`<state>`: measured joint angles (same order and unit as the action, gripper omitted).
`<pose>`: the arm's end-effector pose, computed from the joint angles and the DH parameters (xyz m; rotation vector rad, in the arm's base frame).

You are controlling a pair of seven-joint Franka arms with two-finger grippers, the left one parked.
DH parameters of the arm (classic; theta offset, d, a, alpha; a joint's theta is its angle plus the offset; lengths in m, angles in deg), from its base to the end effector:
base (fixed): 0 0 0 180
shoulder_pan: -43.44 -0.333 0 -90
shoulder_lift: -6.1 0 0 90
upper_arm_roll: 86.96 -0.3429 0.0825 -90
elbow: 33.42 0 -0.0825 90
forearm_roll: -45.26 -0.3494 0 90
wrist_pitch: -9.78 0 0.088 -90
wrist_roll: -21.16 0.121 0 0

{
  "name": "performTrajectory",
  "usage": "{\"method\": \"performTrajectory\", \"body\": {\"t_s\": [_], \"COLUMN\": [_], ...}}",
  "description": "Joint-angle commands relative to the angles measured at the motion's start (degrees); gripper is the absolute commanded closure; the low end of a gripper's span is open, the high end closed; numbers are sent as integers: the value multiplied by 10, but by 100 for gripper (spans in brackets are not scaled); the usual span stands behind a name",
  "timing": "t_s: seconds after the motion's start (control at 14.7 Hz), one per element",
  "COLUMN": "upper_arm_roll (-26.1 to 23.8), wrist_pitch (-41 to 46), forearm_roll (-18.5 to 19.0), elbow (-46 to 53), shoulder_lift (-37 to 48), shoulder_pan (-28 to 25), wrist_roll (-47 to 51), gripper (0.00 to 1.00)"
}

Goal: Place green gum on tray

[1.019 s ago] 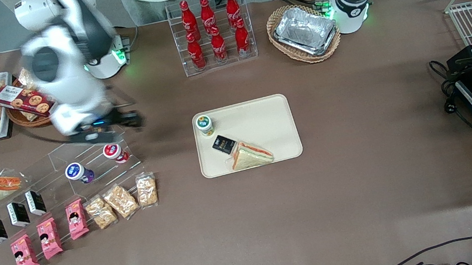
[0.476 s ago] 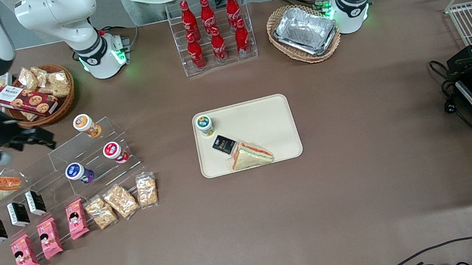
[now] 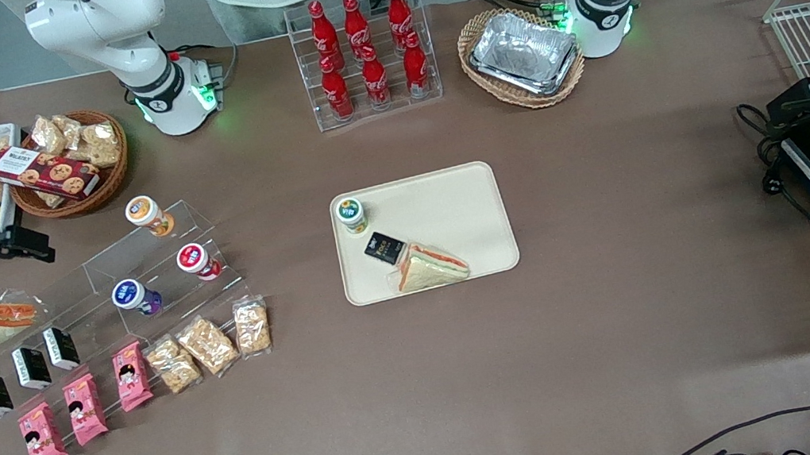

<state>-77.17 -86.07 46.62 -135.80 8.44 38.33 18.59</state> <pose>0.5039 -0.0455 0.5719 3.1271 -0.0518 -0.1167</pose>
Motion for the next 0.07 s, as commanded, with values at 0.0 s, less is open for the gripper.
{"method": "performTrajectory", "body": {"t_s": [0.0], "upper_arm_roll": [1], "wrist_pitch": [30], "forearm_roll": [-2], "elbow": [62], "shoulder_lift": [-44], "shoulder_pan": [1], "wrist_roll": [-30], "gripper": [0]}}
